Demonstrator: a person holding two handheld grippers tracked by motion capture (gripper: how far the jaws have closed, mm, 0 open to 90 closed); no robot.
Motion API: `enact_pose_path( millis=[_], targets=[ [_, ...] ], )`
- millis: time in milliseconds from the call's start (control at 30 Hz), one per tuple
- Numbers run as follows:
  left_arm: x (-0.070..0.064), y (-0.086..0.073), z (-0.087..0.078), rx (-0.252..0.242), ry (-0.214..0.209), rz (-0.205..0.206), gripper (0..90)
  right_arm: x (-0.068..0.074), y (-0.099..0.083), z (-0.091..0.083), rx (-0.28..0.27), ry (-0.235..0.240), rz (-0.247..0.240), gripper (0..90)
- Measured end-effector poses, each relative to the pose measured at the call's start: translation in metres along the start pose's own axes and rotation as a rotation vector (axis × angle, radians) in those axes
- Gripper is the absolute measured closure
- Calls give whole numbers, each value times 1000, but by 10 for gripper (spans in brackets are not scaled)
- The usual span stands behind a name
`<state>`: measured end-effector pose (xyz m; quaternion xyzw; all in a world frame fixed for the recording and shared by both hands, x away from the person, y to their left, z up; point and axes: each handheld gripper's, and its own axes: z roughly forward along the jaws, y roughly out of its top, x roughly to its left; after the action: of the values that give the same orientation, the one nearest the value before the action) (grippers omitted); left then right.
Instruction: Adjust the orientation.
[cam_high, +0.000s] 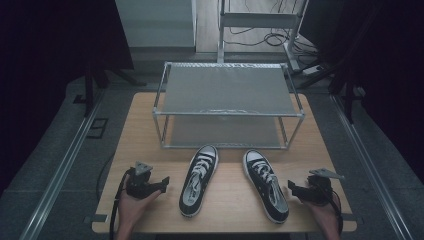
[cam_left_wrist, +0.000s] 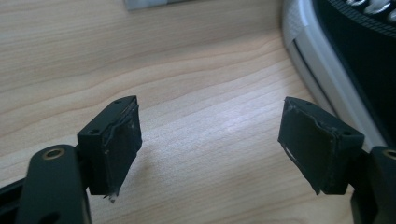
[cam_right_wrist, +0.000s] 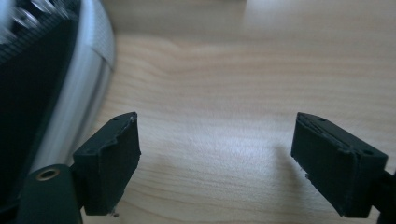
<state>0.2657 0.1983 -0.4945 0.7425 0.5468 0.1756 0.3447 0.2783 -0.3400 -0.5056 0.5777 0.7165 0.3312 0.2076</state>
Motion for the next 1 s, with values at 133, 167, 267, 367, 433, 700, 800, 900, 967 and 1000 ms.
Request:
enact_pose_path(
  millis=[133, 167, 267, 367, 433, 700, 800, 900, 967, 1000],
  targets=[
    [-1, 1, -7, -11, -16, -3, 218, 4, 5, -15, -62, 21, -17, 249],
    [-2, 2, -9, -11, -20, 2, 218, 7, 7, -21, -85, 30, -26, 285],
    [-6, 3, -16, -25, -32, 9, 217, 16, 13, -39, -145, 108, -56, 447],
    [-10, 6, -24, -40, -55, 11, 216, 41, 22, -64, -183, 213, -132, 639],
    [-13, 9, -30, -49, -69, 16, 215, 59, 25, -71, -188, 286, -164, 698],
    [-19, 10, -32, -48, -99, 18, 212, 128, 25, -66, -145, 494, -300, 892],
    [-23, 10, -31, -38, -109, 25, 210, 158, 21, -51, -102, 530, -361, 900],
    [-26, 11, -32, -37, -119, 29, 211, 185, 17, -38, -57, 563, -395, 900],
    [-27, 11, -33, -34, -122, 33, 211, 207, 13, -21, -11, 588, -419, 900],
    [-27, 11, -33, -33, -123, 34, 211, 207, 13, -21, -11, 588, -419, 900]
  ],
)
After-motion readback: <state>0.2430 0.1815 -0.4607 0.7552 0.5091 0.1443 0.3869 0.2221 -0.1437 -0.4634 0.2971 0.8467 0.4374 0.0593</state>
